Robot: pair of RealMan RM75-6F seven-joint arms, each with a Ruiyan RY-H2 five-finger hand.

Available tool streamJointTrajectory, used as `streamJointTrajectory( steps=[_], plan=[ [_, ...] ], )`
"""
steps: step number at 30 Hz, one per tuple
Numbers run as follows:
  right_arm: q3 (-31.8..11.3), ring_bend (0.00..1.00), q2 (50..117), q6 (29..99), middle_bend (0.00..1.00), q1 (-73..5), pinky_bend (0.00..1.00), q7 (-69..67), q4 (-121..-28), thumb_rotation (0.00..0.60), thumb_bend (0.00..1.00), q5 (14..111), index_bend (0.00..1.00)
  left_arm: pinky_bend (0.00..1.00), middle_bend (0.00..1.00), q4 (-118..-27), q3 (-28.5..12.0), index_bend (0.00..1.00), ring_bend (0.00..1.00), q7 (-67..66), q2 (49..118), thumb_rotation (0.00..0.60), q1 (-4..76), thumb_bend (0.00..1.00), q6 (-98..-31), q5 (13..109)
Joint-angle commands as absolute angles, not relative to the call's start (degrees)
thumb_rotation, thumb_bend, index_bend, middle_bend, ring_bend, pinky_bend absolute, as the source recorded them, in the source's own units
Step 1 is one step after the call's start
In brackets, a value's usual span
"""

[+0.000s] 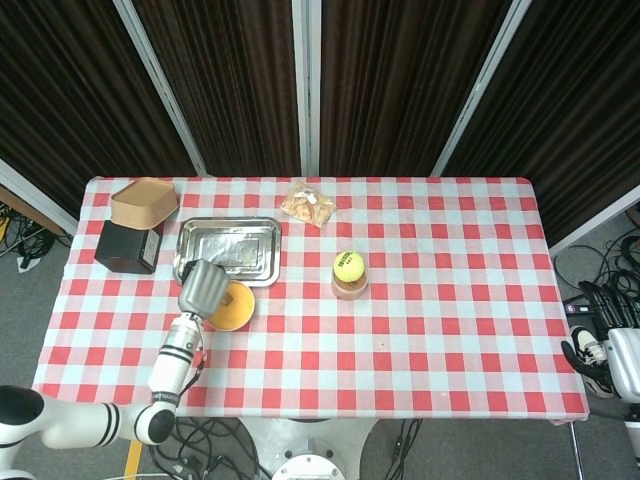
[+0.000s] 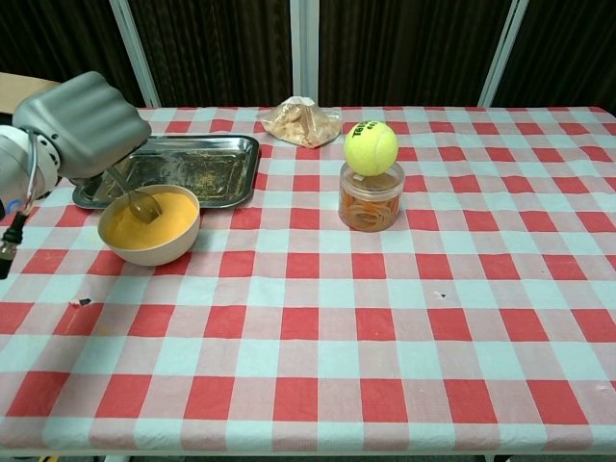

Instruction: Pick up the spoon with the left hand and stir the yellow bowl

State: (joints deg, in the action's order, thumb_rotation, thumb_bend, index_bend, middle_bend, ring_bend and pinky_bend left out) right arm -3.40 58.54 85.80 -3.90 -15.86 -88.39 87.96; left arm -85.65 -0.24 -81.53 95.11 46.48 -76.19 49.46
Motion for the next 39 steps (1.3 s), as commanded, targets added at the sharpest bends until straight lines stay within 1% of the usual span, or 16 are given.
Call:
streamJointTrajectory(
  steps=[1,5,8,12,18,23,29,32,34,39],
  plan=[
    [-3.3,0.0,58.6,85.8,0.08,-3.9,0.0,-15.9,-88.3,0.6,0.27,88.0,0.0,0.99,0.99,-85.0,0.3,0.67,0.96,-82.4,96.5,0.6,46.0,0.46,-76.7,49.5],
    [-3.3,0.0,58.6,85.7,0.08,-3.9,0.0,-16.1,-88.1,0.6,0.27,87.9,0.0,0.99,0.99,-85.3,-0.2,0.67,0.96,-81.5,97.2,0.6,45.6,0.46,-76.1,49.0],
    [-3.3,0.0,58.6,85.9,0.08,-3.8,0.0,-16.2,-88.0,0.6,0.27,88.0,0.0,0.99,0.99,-86.3,-1.3,0.67,0.96,-78.5,96.5,0.6,45.4,0.46,-74.7,48.8],
    [-3.3,0.0,58.6,86.0,0.08,-3.6,0.0,-16.4,-87.9,0.6,0.27,87.8,0.0,0.99,0.99,-88.3,-3.1,0.67,0.96,-73.4,93.7,0.6,45.1,0.46,-71.9,47.8],
    [-3.3,0.0,58.7,86.1,0.08,-3.6,0.0,-16.5,-87.8,0.6,0.27,88.1,0.0,0.99,1.0,-89.9,-4.5,0.67,0.96,-68.4,91.0,0.6,44.8,0.46,-69.4,46.9],
    [-3.3,0.0,58.6,86.4,0.08,-3.5,0.0,-16.3,-88.0,0.6,0.27,88.2,0.0,0.99,1.0,-92.8,-6.4,0.67,0.96,-62.8,87.7,0.6,44.6,0.46,-66.3,44.6],
    [-3.3,0.0,58.4,86.7,0.08,-3.4,0.0,-16.1,-88.3,0.6,0.27,88.4,0.0,0.99,1.0,-94.1,-7.4,0.67,0.95,-59.7,84.8,0.6,44.5,0.46,-66.2,43.3],
    [-3.3,0.0,58.3,86.9,0.08,-3.3,0.0,-15.9,-88.5,0.6,0.27,88.5,0.0,0.99,1.0,-94.6,-7.1,0.67,0.95,-60.3,83.8,0.6,44.6,0.46,-67.3,43.4],
    [-3.2,0.0,58.3,87.0,0.08,-3.3,0.0,-15.8,-88.6,0.6,0.27,88.6,0.0,0.99,1.0,-94.2,-6.1,0.67,0.95,-61.8,84.0,0.6,44.9,0.46,-68.5,44.4],
    [-3.2,0.0,58.4,87.1,0.08,-3.2,0.0,-15.7,-88.8,0.6,0.27,88.7,0.0,0.99,1.0,-91.1,-3.2,0.67,0.95,-67.1,86.8,0.6,45.5,0.46,-71.2,46.7]
  ],
)
